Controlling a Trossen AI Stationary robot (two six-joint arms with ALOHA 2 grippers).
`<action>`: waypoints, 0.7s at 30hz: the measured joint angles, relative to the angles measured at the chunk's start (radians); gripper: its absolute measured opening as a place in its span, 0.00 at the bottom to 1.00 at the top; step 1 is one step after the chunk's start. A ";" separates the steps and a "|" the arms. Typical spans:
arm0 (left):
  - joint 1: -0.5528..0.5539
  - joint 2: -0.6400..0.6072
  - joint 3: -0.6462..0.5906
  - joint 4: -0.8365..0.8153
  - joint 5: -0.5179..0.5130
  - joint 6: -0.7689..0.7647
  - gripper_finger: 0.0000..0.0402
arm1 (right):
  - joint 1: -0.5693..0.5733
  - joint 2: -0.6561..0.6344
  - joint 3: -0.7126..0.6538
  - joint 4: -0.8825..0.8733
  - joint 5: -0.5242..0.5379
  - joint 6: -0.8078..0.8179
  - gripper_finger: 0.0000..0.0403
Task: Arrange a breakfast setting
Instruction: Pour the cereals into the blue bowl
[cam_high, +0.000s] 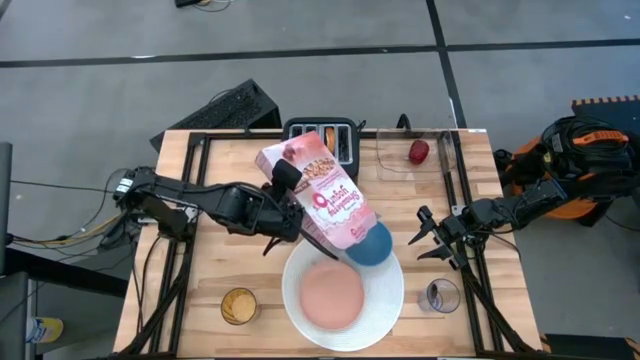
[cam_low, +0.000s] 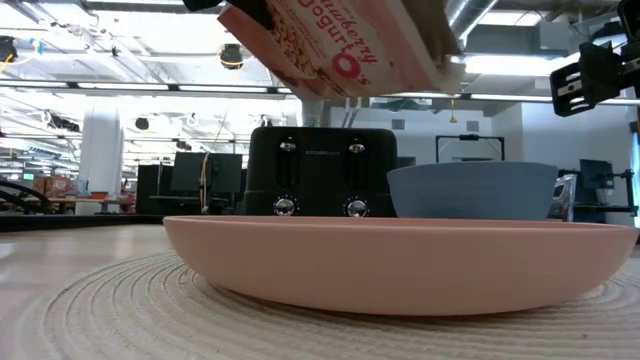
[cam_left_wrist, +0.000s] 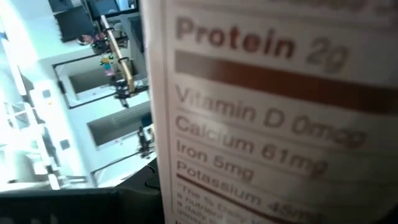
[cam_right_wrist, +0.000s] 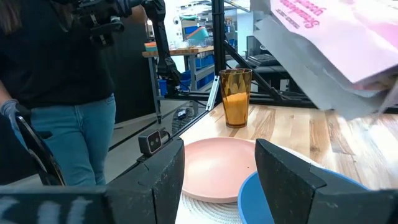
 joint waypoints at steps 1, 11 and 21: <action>0.000 0.000 0.000 0.000 -0.005 0.018 0.36 | 0.000 0.000 0.000 0.000 0.000 0.000 0.54; 0.003 0.000 0.000 0.002 -0.001 0.043 0.36 | 0.000 0.000 0.000 0.000 0.000 0.000 0.54; 0.024 0.000 0.000 0.001 0.000 0.043 0.36 | 0.000 0.000 0.000 0.000 0.000 0.000 0.54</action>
